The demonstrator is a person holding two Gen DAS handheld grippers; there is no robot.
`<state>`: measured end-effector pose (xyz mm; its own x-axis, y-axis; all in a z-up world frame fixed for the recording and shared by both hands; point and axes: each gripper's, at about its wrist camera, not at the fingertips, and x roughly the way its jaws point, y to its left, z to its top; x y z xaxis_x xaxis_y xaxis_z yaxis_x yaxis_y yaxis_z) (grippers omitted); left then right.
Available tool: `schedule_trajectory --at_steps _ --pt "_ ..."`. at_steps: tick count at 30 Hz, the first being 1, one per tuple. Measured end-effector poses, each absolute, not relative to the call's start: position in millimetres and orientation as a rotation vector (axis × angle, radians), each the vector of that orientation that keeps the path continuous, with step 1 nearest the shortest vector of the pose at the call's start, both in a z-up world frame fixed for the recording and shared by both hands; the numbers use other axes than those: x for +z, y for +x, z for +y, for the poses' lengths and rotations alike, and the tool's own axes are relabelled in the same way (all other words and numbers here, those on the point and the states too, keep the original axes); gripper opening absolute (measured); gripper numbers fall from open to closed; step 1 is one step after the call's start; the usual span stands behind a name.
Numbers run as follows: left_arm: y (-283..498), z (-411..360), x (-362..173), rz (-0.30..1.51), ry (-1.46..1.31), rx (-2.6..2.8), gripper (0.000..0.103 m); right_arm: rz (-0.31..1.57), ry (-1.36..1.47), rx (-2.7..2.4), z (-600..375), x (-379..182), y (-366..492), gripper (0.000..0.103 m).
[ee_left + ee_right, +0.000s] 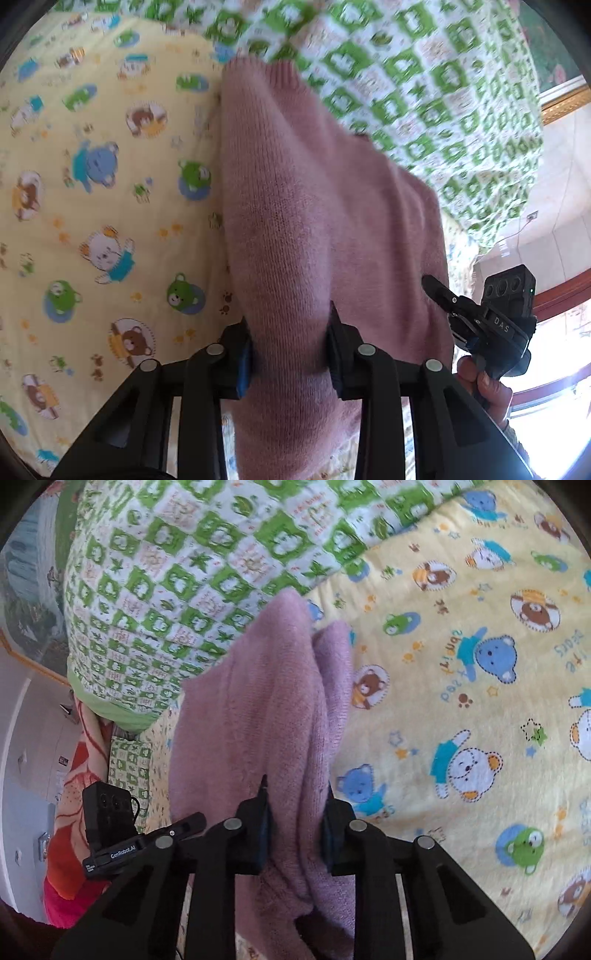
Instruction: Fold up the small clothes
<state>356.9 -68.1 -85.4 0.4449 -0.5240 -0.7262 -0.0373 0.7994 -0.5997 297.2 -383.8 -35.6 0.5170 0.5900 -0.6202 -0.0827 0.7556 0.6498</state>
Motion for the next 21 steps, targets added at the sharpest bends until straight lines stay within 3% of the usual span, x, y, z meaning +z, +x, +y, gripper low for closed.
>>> schedule_trajectory --at_steps 12,21 --pt "296.1 28.0 -8.0 0.930 -0.560 -0.234 0.029 0.865 0.611 0.588 -290.6 8.7 267.7 0.022" --pt "207.2 130.5 -16.6 0.921 -0.556 -0.111 0.028 0.937 0.608 0.719 -187.8 -23.0 248.0 0.022"
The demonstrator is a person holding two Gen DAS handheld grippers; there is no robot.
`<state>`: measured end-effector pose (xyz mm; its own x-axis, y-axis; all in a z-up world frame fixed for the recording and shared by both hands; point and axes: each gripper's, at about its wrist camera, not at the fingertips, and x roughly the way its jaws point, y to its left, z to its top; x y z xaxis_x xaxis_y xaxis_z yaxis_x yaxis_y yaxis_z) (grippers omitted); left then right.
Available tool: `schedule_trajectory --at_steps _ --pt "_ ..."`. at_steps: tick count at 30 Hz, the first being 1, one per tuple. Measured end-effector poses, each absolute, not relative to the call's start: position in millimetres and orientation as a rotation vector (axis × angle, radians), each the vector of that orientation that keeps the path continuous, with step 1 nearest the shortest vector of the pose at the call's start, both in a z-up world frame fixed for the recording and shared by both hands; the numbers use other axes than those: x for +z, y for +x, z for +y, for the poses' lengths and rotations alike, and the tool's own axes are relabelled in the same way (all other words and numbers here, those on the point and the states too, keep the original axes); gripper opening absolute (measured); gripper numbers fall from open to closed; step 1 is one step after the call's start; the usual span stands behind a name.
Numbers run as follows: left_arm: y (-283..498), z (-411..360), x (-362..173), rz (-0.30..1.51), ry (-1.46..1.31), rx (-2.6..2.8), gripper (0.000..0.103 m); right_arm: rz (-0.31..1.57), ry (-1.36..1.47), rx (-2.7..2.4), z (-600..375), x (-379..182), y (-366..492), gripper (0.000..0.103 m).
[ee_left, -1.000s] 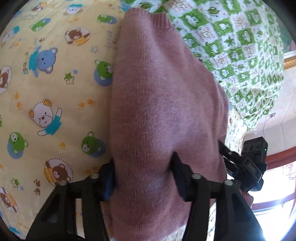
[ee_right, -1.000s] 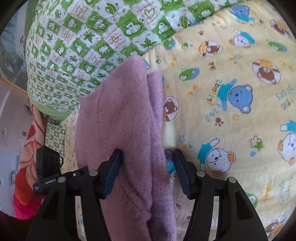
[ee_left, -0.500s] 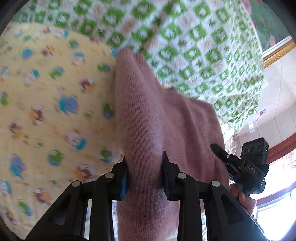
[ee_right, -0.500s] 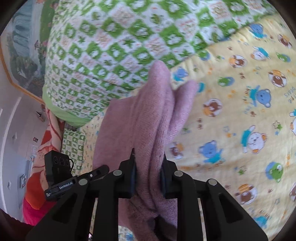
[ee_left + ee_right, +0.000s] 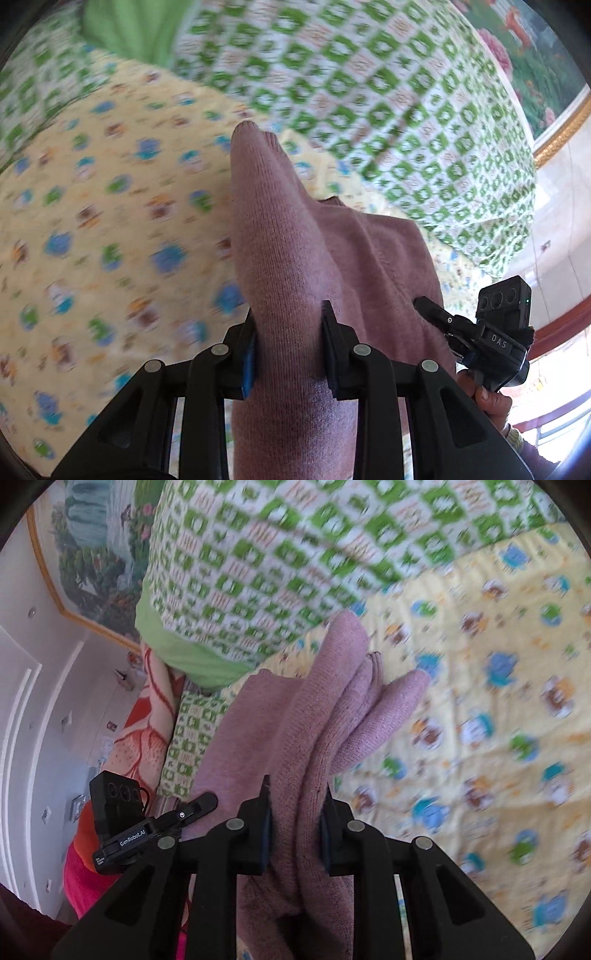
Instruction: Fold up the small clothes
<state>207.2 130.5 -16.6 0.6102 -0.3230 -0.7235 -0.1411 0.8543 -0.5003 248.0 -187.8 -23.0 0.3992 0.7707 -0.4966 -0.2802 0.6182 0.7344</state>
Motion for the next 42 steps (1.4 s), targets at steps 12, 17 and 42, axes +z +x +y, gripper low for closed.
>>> schedule_trajectory --at_steps 12,17,42 --pt "186.7 160.8 -80.1 0.989 -0.576 -0.062 0.030 1.081 0.579 0.610 -165.4 -97.6 242.7 0.021" --pt "192.8 156.3 -80.8 1.024 -0.549 -0.037 0.041 1.095 0.565 0.584 -165.1 -100.0 246.4 0.027" --pt "116.7 146.4 -93.2 1.168 -0.439 0.032 0.060 1.030 0.218 0.509 -153.5 -55.7 132.8 0.007"
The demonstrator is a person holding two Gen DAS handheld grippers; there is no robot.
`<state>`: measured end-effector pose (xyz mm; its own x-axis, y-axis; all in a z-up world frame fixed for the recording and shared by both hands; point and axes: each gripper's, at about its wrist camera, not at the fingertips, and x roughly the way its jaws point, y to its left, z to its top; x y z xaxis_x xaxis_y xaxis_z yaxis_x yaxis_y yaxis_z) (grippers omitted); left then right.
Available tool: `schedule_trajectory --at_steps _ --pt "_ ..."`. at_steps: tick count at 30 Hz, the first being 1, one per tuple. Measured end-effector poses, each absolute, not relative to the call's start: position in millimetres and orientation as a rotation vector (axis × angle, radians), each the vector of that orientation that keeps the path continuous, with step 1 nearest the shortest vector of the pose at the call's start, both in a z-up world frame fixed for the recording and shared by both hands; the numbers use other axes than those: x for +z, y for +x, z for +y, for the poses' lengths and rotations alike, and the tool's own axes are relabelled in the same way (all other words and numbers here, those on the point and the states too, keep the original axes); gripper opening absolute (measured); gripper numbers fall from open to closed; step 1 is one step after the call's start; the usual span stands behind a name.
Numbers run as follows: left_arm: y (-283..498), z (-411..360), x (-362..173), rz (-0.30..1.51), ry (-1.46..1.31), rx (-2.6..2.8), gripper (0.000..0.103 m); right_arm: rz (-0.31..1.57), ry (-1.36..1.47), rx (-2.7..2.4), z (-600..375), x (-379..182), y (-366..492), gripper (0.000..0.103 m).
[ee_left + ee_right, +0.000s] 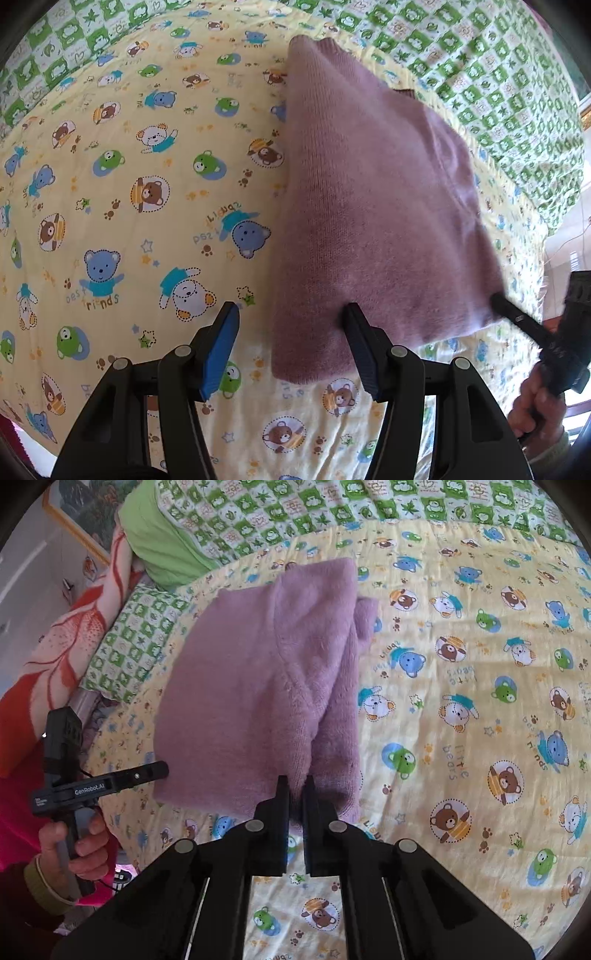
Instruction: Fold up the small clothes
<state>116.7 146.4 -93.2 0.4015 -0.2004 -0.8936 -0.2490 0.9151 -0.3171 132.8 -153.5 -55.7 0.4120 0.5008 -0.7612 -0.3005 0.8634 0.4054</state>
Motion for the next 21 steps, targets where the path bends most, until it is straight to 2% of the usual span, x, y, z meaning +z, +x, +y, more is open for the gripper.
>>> schedule_trajectory --at_steps 4,11,21 --pt "118.7 146.8 -102.0 1.194 -0.431 0.034 0.059 1.032 0.186 0.479 -162.3 -55.7 134.0 0.006" --pt "118.3 146.8 -109.4 1.208 -0.402 0.027 0.061 1.082 0.198 0.399 -174.1 -100.3 133.8 0.006" --pt "121.3 137.9 -105.0 1.207 -0.374 0.032 0.060 1.083 0.201 0.380 -173.9 -98.4 131.5 0.007"
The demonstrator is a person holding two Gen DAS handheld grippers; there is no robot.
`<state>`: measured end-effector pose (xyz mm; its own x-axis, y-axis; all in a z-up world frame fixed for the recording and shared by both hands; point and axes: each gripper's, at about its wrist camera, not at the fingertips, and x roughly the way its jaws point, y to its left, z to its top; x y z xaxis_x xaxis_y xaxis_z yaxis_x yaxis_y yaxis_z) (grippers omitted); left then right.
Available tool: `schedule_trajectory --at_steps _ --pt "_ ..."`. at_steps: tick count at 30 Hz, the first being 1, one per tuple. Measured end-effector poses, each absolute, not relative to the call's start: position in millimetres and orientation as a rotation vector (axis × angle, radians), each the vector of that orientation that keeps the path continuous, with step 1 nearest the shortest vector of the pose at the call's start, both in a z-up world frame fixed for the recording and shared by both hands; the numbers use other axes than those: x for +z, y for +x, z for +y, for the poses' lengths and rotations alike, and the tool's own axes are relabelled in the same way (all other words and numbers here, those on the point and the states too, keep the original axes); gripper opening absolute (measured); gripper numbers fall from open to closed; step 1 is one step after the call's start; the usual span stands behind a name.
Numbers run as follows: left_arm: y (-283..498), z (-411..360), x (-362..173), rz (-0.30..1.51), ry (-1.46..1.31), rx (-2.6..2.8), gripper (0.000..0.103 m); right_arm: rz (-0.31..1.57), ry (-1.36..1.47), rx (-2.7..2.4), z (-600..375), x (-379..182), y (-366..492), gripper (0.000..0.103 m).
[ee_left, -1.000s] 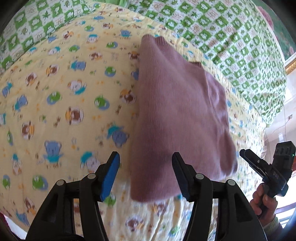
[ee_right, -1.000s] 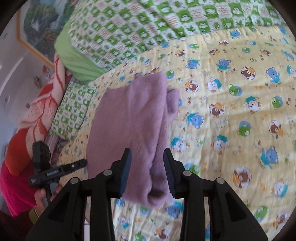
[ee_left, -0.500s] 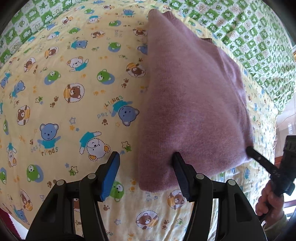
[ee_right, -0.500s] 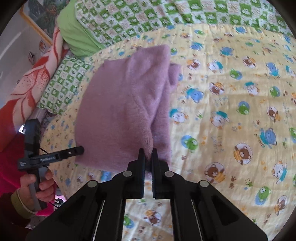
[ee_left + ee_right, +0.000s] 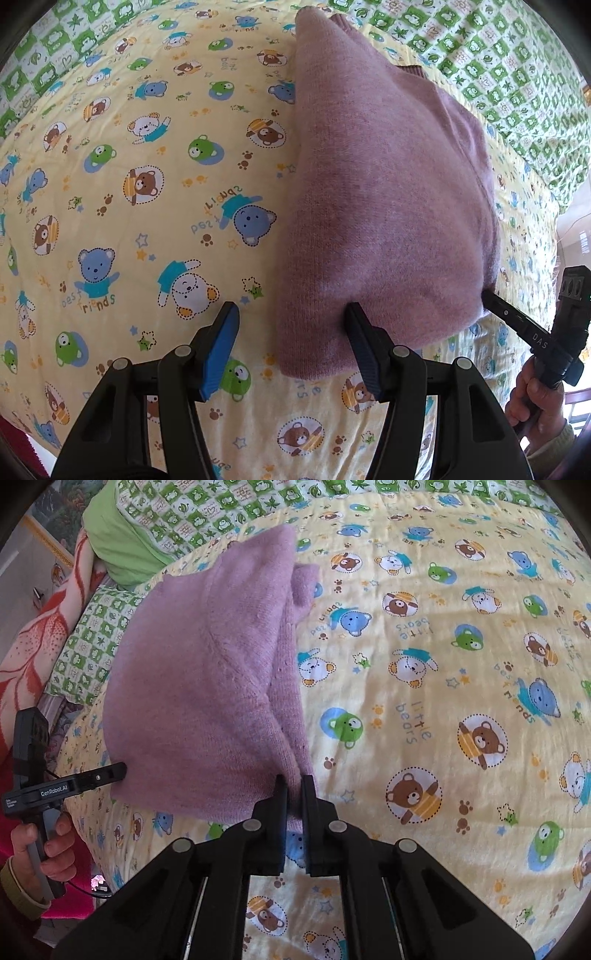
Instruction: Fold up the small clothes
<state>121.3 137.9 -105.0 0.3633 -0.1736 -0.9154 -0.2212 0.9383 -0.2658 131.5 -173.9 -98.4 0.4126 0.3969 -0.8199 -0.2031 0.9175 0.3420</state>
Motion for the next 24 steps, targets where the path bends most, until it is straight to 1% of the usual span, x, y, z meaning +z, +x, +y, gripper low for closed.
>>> schedule_trajectory --at_steps 1,3,4,5,7,10,14,16,19,22,24 --pt "119.7 137.1 -99.9 1.197 -0.371 0.034 0.058 1.086 0.208 0.384 -174.2 -97.0 131.1 0.008" --pt "112.6 137.8 -84.6 1.157 -0.369 0.039 0.057 1.079 0.210 0.371 -174.7 -89.8 128.3 0.015" --pt "110.4 138.3 -77.3 1.136 -0.370 0.035 0.057 1.069 0.205 0.363 -174.9 -84.2 126.3 0.023" --pt "108.1 139.3 -66.4 1.102 -0.373 0.026 0.057 1.043 0.197 0.349 -175.4 -74.5 122.9 0.028" --pt "108.5 140.8 -46.3 1.034 -0.379 0.006 0.057 0.978 0.184 0.344 -174.1 -57.1 118.4 0.028" --pt "121.9 139.8 -30.0 0.985 -0.398 -0.036 0.057 0.904 0.137 0.383 -158.3 -32.1 124.3 0.028" --pt "147.3 132.1 -32.3 0.984 -0.359 -0.042 0.057 0.894 0.120 0.462 -125.3 -22.3 152.6 0.028" --pt "160.2 130.7 -42.6 1.020 -0.366 -0.046 0.057 0.910 0.120 0.480 -111.7 -26.8 168.2 0.028" --pt "174.4 130.9 -64.2 1.074 -0.372 -0.031 0.057 0.992 0.123 0.425 -109.6 -48.8 191.8 0.028" --pt "181.4 129.7 -84.4 1.113 -0.366 -0.012 0.063 1.064 0.167 0.377 -123.6 -76.2 205.2 0.028" --pt "183.0 133.2 -90.6 1.120 -0.397 -0.011 0.064 1.055 0.210 0.383 -132.6 -81.0 206.8 0.028"
